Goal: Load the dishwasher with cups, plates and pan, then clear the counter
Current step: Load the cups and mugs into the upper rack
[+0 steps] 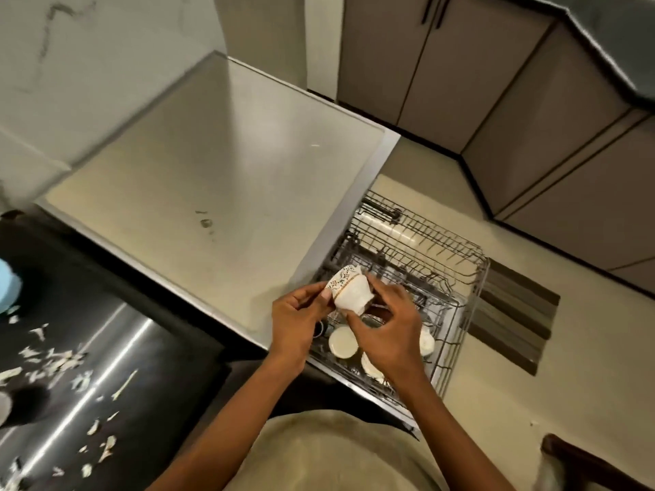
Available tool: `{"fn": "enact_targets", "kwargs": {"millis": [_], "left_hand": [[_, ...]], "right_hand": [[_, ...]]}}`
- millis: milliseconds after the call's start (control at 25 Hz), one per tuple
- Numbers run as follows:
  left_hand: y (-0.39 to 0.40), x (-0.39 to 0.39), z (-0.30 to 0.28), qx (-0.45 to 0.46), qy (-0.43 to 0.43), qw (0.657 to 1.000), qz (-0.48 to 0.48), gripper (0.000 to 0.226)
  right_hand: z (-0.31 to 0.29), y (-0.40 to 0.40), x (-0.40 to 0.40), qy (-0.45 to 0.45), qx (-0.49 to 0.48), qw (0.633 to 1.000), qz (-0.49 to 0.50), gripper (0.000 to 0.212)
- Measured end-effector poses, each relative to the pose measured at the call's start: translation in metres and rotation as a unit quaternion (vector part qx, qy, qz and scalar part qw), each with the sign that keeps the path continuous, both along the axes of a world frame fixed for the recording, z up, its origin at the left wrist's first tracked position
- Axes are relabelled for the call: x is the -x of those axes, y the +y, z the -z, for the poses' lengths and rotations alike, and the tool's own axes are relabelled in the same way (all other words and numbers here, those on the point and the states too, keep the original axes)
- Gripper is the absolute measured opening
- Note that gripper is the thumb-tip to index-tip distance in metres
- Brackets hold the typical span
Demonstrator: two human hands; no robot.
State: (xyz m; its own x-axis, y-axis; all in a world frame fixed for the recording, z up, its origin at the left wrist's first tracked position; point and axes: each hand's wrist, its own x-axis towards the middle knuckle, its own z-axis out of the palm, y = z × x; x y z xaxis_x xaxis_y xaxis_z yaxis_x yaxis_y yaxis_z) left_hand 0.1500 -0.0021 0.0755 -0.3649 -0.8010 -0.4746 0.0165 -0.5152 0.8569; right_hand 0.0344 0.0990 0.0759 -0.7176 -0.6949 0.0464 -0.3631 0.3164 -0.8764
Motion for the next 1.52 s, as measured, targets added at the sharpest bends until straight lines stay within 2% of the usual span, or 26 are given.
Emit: {"fn": "enact_targets", "kwargs": {"millis": [160,320,520,680,880,1080,1320,1520], "left_hand": [[0.023,0.066,0.026,0.105,-0.120,0.987,0.023,0.019],[0.045,0.096,0.052,0.135,-0.189,0.966,0.117,0.024],[0.061,0.108,0.084,0.081,-0.223,0.933,0.271,0.041],[0.055,0.120,0.116,0.059,-0.255,0.906,0.334,0.047],[0.037,0.141,0.154,0.046,-0.282,0.886,0.364,0.039],[0.020,0.152,0.187,-0.052,-0.298,0.878,0.371,0.039],[0.008,0.160,0.203,-0.110,-0.272,0.866,0.404,0.036],[0.000,0.161,0.218,-0.125,-0.274,0.850,0.432,0.030]], "right_hand": [[0.024,0.022,0.047,-0.027,-0.027,0.997,0.069,0.066],[0.056,0.039,0.073,-0.052,-0.090,0.990,0.098,0.054],[0.100,0.051,0.085,-0.069,-0.172,0.974,0.133,0.054],[0.123,0.044,0.088,-0.084,-0.220,0.961,0.145,0.055],[0.159,0.030,0.096,-0.095,-0.266,0.948,0.150,0.053],[0.199,0.019,0.101,-0.096,-0.317,0.935,0.125,0.065],[0.226,0.013,0.104,-0.078,-0.349,0.929,0.096,0.059],[0.240,0.006,0.104,-0.070,-0.382,0.919,0.070,0.057]]}}
